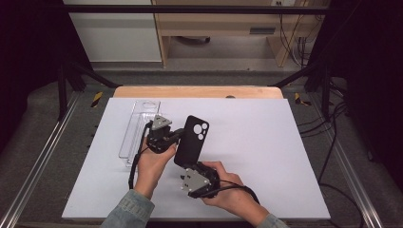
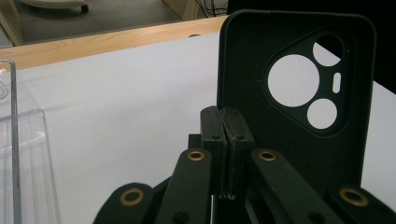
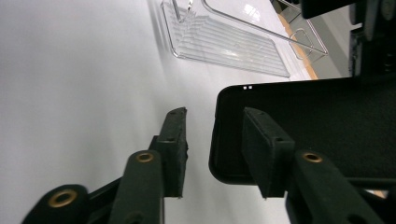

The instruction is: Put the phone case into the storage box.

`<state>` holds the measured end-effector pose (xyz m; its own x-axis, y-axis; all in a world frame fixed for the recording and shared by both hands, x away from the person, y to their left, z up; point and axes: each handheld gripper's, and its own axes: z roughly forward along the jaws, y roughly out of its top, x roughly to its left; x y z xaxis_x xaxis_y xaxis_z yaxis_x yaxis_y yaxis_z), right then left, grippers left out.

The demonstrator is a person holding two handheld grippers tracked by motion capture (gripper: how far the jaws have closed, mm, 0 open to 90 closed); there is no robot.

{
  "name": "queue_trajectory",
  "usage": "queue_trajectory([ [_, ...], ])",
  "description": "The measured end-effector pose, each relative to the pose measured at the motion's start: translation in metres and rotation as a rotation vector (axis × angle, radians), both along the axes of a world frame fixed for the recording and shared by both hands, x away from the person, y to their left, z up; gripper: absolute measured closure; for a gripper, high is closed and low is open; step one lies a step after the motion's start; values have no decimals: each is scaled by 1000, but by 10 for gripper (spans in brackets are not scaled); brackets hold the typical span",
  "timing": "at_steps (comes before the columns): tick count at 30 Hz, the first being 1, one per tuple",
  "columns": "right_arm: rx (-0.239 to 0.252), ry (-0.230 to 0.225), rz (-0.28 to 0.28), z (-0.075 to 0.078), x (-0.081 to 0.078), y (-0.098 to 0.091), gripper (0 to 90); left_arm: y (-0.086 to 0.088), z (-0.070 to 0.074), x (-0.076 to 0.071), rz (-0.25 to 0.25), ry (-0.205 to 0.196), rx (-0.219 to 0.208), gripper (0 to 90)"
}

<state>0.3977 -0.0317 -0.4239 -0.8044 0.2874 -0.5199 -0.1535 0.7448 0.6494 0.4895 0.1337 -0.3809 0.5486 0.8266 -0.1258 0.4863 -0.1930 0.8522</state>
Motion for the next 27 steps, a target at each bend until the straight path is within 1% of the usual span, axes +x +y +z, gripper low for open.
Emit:
queue_trajectory([
  [3, 27, 15, 1, 3, -1, -4, 551, 0, 0, 0, 10, -11, 5, 886],
  [4, 42, 27, 0, 3, -1, -6, 545, 1, 1, 0, 13, -15, 3, 886],
  [5, 42, 27, 0, 3, -1, -6, 545, 1, 1, 0, 13, -15, 3, 886],
  [6, 57, 43, -1, 6, -1, -11, 523, 2, 1, 1, 18, -21, -1, 886],
  [8, 67, 53, 4, 7, -2, -14, 504, 4, 2, 1, 34, -40, 7, 886],
  [11, 89, 69, -4, 8, -4, -21, 477, 8, 4, 3, 47, -50, -2, 886],
  [15, 113, 92, -18, 8, -2, -33, 412, 11, 9, 3, 68, -90, 2, 886],
  [17, 138, 108, -37, 8, 0, -40, 371, 13, 12, 3, 75, -106, 4, 886],
  [18, 153, 117, -49, 8, 2, -44, 348, 14, 13, 3, 76, -114, -1, 886],
  [20, 189, 133, -70, 7, 6, -53, 316, 15, 14, 3, 77, -121, 4, 886],
  [21, 212, 142, -83, 6, 8, -57, 283, 16, 15, 3, 80, -125, 2, 886],
  [24, 280, 172, -119, 4, 16, -70, 230, 18, 16, 3, 88, -135, -12, 886],
  [27, 347, 204, -145, 2, 23, -82, 188, 20, 19, 2, 90, -145, -10, 886],
])
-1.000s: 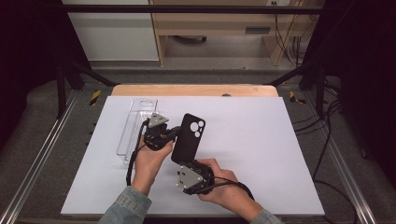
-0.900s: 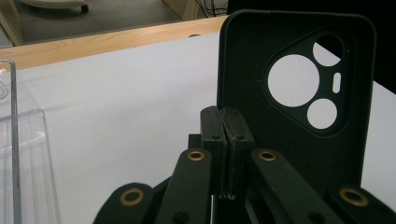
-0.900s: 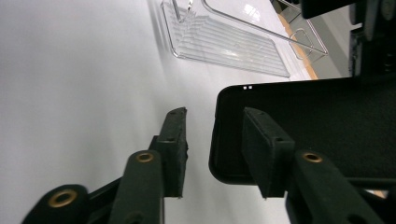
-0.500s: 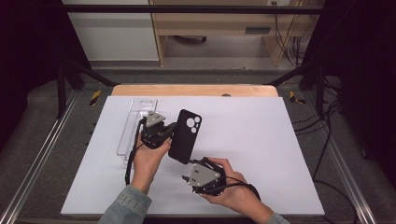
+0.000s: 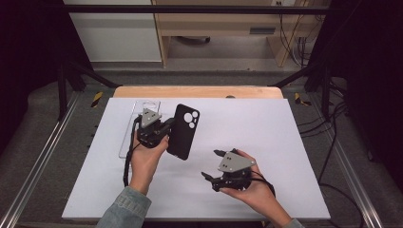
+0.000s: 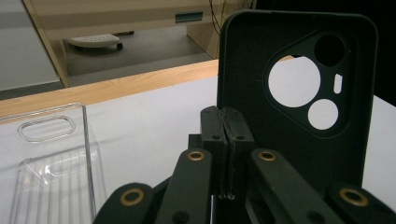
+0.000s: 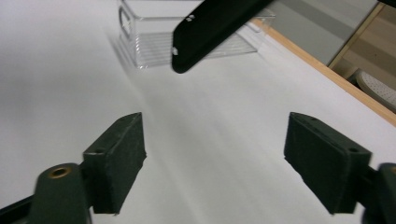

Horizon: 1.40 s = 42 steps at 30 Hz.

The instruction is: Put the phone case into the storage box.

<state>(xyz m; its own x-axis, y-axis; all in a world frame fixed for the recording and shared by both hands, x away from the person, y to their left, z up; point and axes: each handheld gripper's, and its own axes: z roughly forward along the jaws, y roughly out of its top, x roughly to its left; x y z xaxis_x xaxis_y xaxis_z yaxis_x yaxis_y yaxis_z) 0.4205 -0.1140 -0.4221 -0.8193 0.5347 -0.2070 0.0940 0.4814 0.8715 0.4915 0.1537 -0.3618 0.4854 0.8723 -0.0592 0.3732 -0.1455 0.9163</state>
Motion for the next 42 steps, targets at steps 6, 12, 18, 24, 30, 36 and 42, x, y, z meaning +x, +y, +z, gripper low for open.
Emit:
queue_trajectory([
  [6, 162, 34, -52, -5, 10, -27, 138, 4, 7, -4, 10, -40, -6, 886],
  [12, 220, 40, -116, -7, 15, -44, 97, 9, 14, -4, 23, -64, -20, 886],
  [18, 212, 33, -153, -9, 17, -53, 82, 14, 20, -5, 38, -90, -29, 886],
  [24, 234, 2, -210, -13, 19, -65, 122, 19, 23, -6, 33, -108, -45, 886],
  [30, 242, -28, -242, -15, 18, -76, 97, 22, 25, -6, 40, -116, -51, 886],
  [36, 250, -44, -272, -22, 14, -86, 72, 25, 26, -6, 53, -126, -61, 887],
  [42, 249, -100, -324, -26, 10, -95, 107, 31, 28, -7, 70, -137, -71, 886],
])
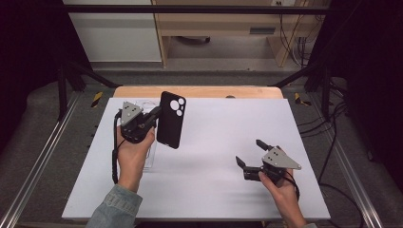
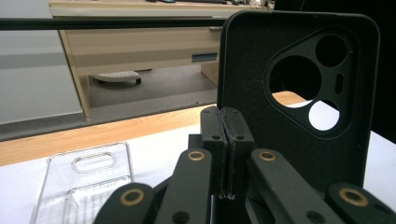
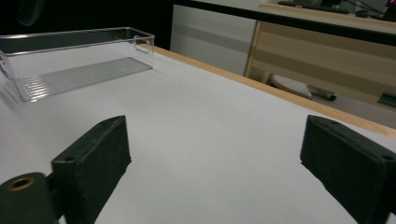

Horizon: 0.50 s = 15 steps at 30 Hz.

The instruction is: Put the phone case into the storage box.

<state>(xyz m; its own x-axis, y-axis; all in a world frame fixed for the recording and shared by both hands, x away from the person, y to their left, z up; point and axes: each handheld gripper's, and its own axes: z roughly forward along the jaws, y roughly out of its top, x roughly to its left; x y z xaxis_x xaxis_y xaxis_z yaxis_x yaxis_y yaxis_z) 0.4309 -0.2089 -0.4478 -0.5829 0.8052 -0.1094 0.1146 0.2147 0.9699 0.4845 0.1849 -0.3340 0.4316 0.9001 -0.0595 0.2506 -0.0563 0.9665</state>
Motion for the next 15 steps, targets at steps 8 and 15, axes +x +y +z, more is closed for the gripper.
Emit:
queue_trajectory([
  [8, 28, 11, -46, -3, -6, -19, 60, 14, 7, -1, 20, -24, -11, 886],
  [15, 47, 12, -106, -13, -11, -34, 40, 31, 10, -2, 52, -39, -20, 886],
])
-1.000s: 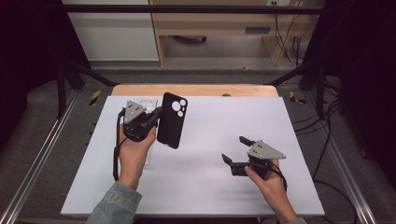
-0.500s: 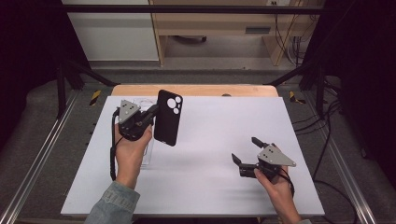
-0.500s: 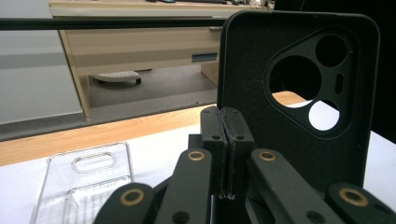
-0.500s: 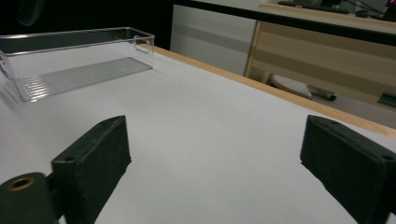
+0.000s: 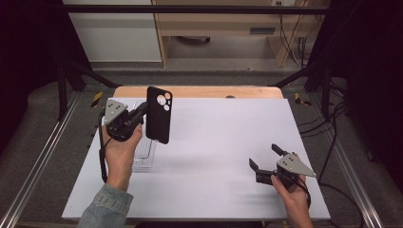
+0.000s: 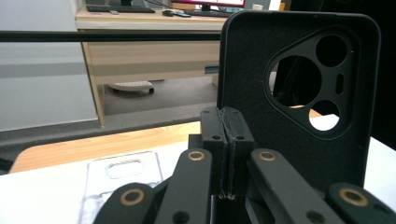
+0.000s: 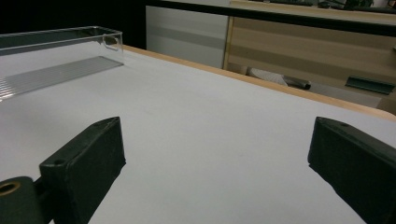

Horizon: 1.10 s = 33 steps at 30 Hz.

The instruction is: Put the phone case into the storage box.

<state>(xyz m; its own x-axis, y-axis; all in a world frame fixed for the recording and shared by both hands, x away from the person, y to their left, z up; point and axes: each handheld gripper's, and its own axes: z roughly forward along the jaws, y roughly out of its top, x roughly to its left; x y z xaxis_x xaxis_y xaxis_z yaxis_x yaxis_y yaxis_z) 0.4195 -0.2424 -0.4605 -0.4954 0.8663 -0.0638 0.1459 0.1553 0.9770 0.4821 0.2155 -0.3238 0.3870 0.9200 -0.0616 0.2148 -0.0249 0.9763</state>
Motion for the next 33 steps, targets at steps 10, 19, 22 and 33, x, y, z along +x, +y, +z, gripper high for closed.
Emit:
queue_trajectory([
  [10, 27, -36, -8, 2, 0, -3, 41, 20, 3, 2, 37, -16, -36, 886],
  [19, 28, -59, -29, 1, 0, -7, 36, 33, 6, 2, 66, -34, -29, 886],
  [22, 28, -61, -38, 1, 0, -7, 37, 37, 5, 4, 75, -31, -28, 886],
  [33, 29, -75, -25, 1, -1, -6, 37, 43, 0, 10, 99, -20, -36, 886],
])
